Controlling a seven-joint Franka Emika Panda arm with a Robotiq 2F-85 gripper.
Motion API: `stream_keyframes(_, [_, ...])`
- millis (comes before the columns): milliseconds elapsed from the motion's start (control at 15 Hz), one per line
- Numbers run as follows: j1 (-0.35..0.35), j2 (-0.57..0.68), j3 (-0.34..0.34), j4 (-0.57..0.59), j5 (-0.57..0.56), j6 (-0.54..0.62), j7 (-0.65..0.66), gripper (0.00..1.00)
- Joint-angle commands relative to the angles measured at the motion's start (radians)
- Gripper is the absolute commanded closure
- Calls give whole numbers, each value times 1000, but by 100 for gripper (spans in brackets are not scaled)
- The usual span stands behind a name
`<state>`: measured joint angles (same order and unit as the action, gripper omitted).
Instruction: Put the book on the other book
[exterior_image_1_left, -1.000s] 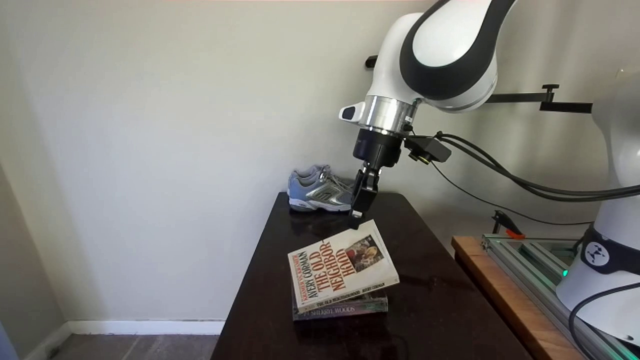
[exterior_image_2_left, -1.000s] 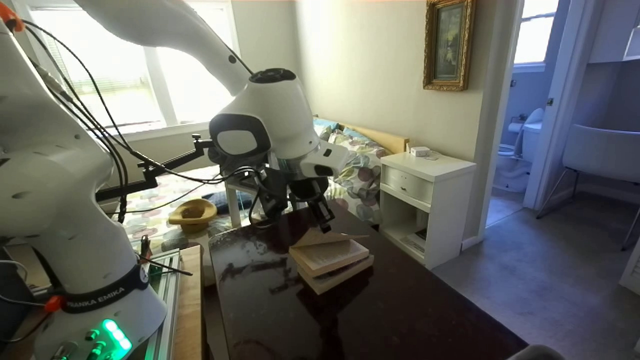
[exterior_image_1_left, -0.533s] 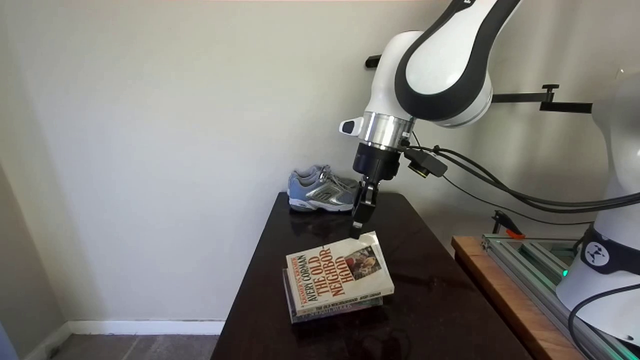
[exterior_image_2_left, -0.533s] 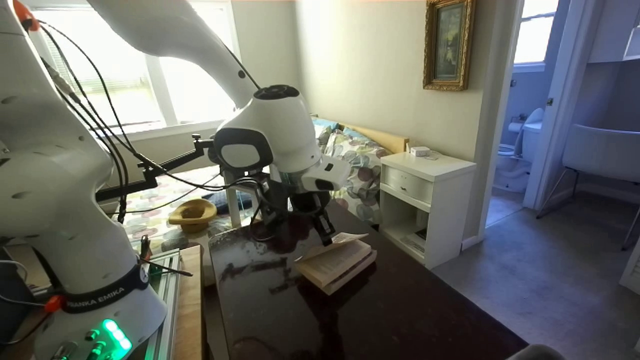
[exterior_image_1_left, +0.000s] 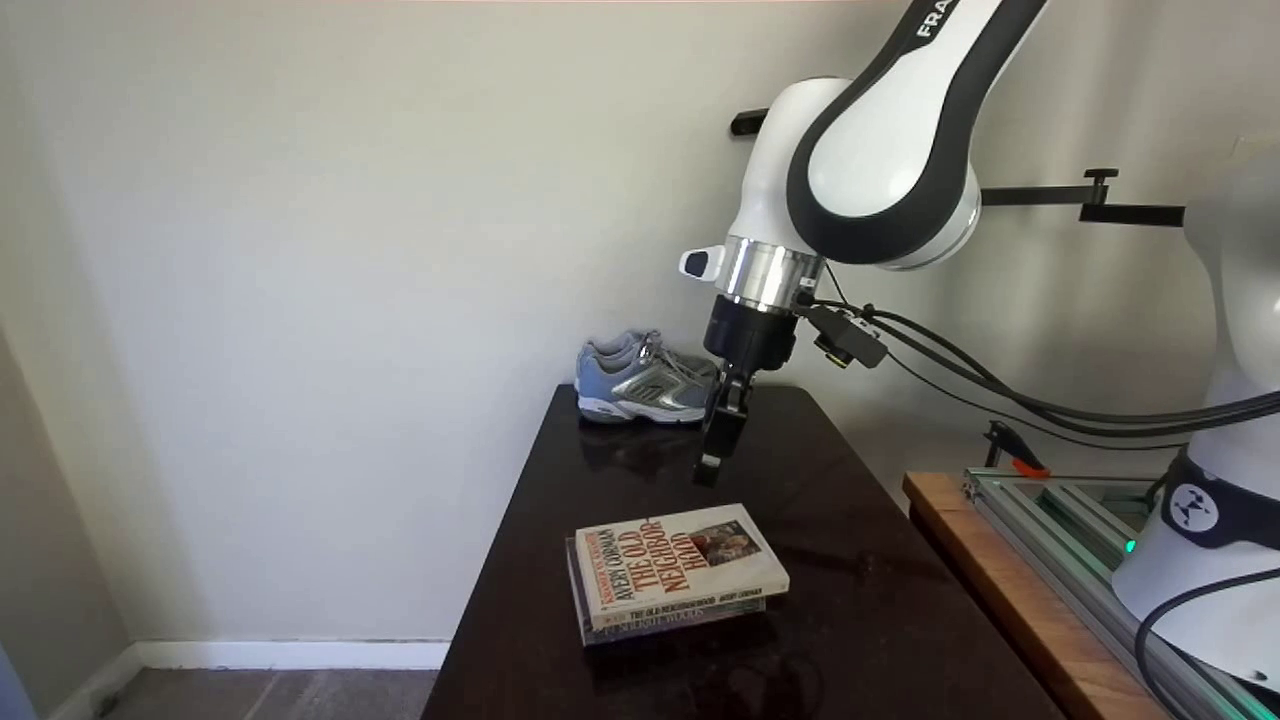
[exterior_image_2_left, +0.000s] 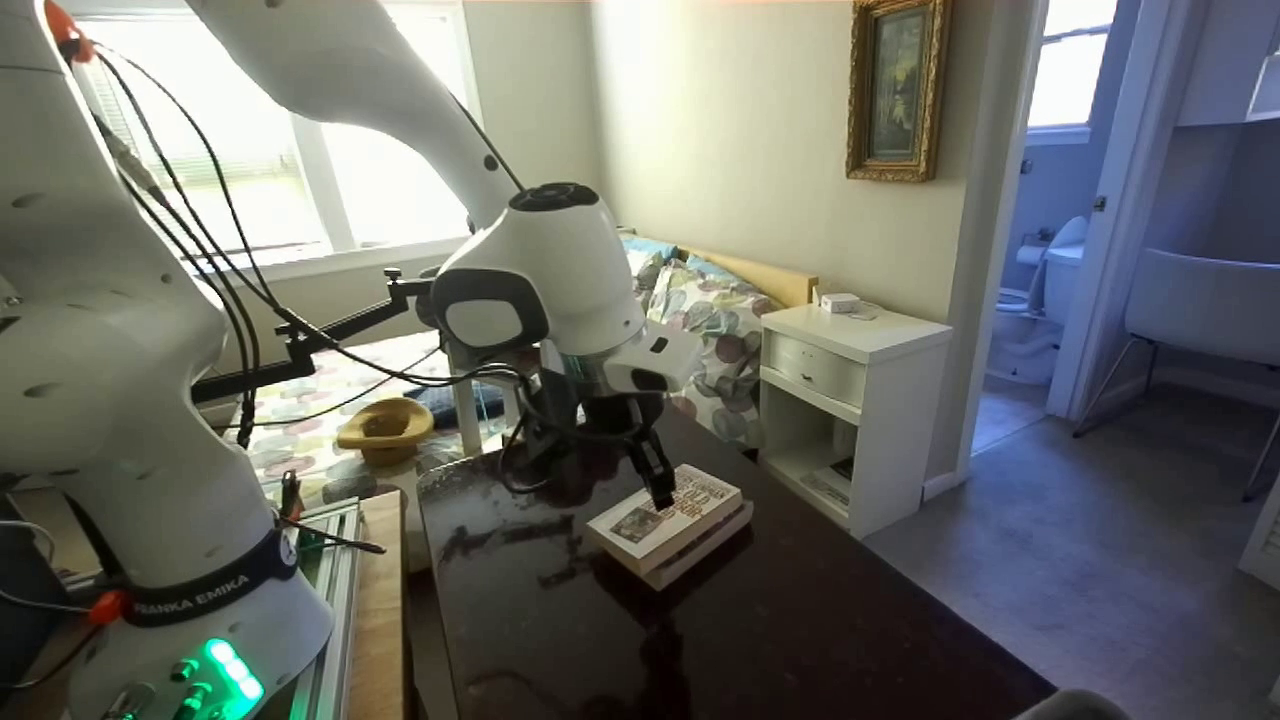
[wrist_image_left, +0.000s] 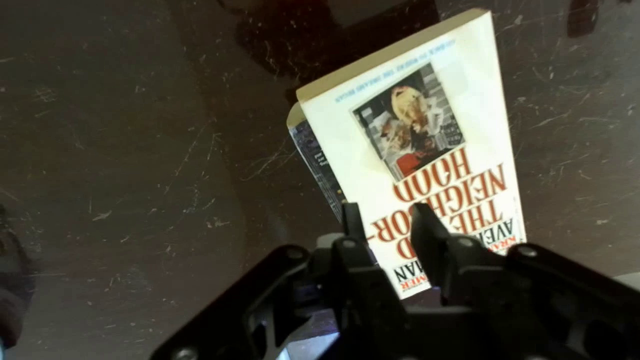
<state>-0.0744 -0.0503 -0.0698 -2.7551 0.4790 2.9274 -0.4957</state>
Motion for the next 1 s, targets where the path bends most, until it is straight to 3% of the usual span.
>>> stream_keyframes(0, [-23,-10,2,0,-81,15,64,36])
stream_keyframes(267, [-64,-75,3,4,-216,-93,123,8])
stream_keyframes(333, [-45,-97,-29,7,-274,-140,152,2])
stream_keyframes(667, [-43,-252,-42,5,-401,-417,225,0])
stream_keyframes(933, [-33,-345,-40,7,-448,-507,211,0])
